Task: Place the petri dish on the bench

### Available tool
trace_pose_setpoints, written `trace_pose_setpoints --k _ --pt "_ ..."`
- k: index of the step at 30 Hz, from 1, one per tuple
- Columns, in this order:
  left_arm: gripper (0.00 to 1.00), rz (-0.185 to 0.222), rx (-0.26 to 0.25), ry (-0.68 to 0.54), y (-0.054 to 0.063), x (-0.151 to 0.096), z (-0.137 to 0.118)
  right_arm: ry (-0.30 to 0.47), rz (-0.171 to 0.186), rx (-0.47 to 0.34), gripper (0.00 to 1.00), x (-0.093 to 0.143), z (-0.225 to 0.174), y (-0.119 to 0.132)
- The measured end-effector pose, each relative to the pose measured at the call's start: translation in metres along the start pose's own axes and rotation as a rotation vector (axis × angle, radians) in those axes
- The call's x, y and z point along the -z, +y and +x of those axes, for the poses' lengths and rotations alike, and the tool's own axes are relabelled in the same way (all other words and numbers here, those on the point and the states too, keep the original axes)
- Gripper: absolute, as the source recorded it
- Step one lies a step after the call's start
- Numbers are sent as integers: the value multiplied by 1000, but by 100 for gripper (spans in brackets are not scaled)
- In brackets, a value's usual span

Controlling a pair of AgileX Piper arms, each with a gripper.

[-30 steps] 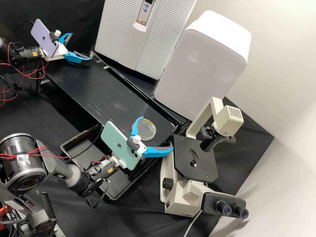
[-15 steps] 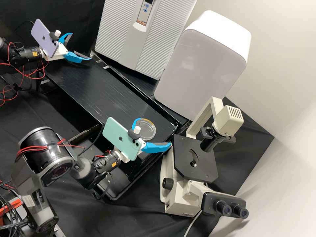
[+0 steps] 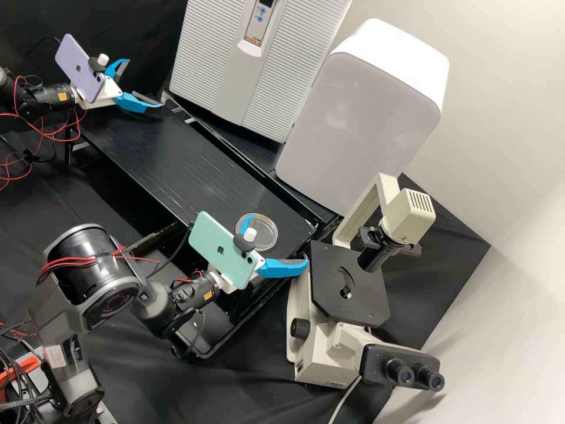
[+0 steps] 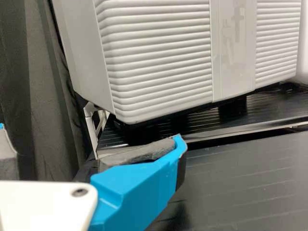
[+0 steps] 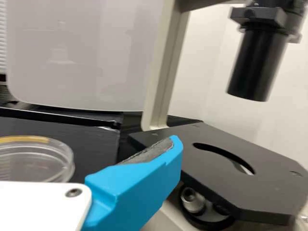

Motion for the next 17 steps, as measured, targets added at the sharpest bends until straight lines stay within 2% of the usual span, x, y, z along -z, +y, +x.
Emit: trace_pose_setpoints --k 8,11,12,16,17 --pt "100 0 0 0 0 0 0 15 0 9 100 4 0 -2" --pt "100 0 0 0 0 0 0 5 7 -11 100 1 -5 4" --pt "100 0 0 0 0 0 0 -2 33 -22 100 0 -7 6" --pt "100 0 0 0 0 0 0 -19 189 -86 100 -8 -19 23" --pt "100 0 0 0 0 0 0 -17 215 -97 100 -9 -21 26"
